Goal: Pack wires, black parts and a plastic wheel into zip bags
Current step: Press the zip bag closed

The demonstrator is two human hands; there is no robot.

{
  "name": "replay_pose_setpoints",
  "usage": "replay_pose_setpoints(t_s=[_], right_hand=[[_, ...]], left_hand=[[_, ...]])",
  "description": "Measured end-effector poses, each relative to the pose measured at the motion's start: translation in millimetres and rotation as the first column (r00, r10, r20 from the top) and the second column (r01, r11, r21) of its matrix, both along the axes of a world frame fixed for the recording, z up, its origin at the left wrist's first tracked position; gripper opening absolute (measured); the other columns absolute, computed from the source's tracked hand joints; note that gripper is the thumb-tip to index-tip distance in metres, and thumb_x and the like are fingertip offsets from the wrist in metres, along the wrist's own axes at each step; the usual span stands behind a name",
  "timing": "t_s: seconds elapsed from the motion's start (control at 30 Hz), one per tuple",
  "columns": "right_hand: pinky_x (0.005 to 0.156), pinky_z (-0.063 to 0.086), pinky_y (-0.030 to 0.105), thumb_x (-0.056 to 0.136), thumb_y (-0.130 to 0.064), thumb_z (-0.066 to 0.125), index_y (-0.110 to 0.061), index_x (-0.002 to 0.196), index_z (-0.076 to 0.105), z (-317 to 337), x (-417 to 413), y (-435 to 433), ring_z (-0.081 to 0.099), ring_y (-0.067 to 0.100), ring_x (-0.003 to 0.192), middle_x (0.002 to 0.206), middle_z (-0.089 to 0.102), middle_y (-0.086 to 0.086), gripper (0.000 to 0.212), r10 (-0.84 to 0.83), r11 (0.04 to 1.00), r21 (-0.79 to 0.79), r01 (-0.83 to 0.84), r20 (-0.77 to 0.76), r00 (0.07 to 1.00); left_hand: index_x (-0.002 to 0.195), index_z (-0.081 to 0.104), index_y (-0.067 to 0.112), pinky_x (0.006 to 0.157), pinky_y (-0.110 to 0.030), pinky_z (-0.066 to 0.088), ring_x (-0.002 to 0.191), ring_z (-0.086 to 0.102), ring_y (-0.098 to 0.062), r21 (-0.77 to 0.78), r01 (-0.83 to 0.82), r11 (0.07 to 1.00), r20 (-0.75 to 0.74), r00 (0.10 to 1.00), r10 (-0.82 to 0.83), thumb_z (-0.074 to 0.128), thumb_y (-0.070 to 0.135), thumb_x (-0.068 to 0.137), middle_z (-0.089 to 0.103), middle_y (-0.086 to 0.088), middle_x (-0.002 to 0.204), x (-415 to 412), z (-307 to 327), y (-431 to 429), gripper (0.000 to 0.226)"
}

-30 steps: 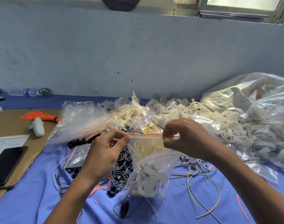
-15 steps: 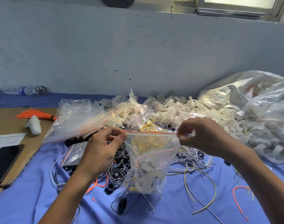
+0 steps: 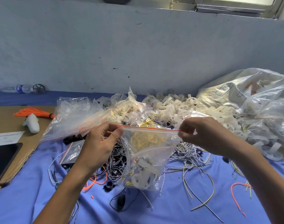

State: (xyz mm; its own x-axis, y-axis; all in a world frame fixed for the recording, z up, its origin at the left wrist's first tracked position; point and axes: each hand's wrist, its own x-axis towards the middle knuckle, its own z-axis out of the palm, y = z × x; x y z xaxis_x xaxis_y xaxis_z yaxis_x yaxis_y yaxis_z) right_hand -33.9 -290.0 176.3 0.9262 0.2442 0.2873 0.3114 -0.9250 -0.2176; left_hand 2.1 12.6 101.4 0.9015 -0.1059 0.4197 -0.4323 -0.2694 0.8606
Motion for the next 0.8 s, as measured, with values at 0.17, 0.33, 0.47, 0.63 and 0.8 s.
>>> replay_pose_setpoints(t_s=[0.17, 0.33, 0.47, 0.63, 0.8], right_hand=[[0.065, 0.046, 0.021, 0.094, -0.037, 0.057, -0.023, 0.09, 0.06, -24, 10, -7, 0.058, 0.0, 0.074, 0.078, 0.064, -0.012, 0.016, 0.048, 0.972, 0.23, -0.047, 0.001, 0.999], [0.077, 0.055, 0.037, 0.094, -0.039, 0.052, -0.011, 0.1, 0.055, -75, 20, 12, 0.07, 0.023, 0.095, 0.104, 0.073, 0.008, 0.029, 0.162, 0.456, 0.89, 0.031, -0.117, 0.98], [0.099, 0.05, 0.042, 0.082, -0.055, 0.067, -0.018, 0.129, 0.051, -124, 6, 35, 0.065, 0.019, 0.113, 0.123, 0.068, 0.005, 0.063, 0.219, 0.29, 0.931, 0.222, -0.29, 0.932], [0.097, 0.049, 0.057, 0.082, -0.06, 0.066, -0.027, 0.133, 0.051, -147, -31, 65, 0.061, 0.027, 0.121, 0.132, 0.063, 0.003, 0.062, 0.453, 0.159, 0.944, 0.29, -0.331, 0.828], [0.091, 0.054, 0.051, 0.093, -0.035, 0.059, -0.024, 0.14, 0.042, -126, -54, 77, 0.059, 0.03, 0.123, 0.136, 0.059, 0.004, 0.051, 0.491, -0.032, 0.959, 0.282, -0.23, 0.84]], left_hand=[[0.131, 0.055, 0.037, 0.103, -0.036, 0.045, 0.12, 0.059, -0.002, -0.208, 0.278, 0.938, -0.351, 0.874, -0.337, 0.077, 0.066, 0.07, 0.064, 0.015, 0.129, 7, -37, -5, 0.071], [0.116, 0.068, 0.037, 0.095, -0.029, 0.048, 0.106, 0.066, -0.003, -0.055, 0.383, 0.922, -0.518, 0.779, -0.354, 0.066, 0.062, 0.081, 0.071, 0.008, 0.118, -1, -74, -32, 0.043], [0.099, 0.073, 0.022, 0.08, -0.05, 0.056, 0.094, 0.07, -0.038, -0.168, 0.105, 0.98, -0.498, 0.849, -0.176, 0.055, 0.054, 0.091, 0.075, -0.013, 0.1, 0, -70, -51, 0.037], [0.092, 0.064, -0.001, 0.077, -0.058, 0.052, 0.071, 0.063, -0.03, -0.036, -0.016, 0.999, -0.368, 0.93, 0.002, 0.047, 0.063, 0.09, 0.065, -0.031, 0.092, -2, -65, -61, 0.066], [0.075, 0.059, 0.005, 0.056, -0.044, 0.047, 0.057, 0.058, -0.032, 0.117, -0.104, 0.988, -0.249, 0.96, 0.131, 0.042, 0.062, 0.097, 0.062, -0.009, 0.061, -6, -52, -70, 0.063]])
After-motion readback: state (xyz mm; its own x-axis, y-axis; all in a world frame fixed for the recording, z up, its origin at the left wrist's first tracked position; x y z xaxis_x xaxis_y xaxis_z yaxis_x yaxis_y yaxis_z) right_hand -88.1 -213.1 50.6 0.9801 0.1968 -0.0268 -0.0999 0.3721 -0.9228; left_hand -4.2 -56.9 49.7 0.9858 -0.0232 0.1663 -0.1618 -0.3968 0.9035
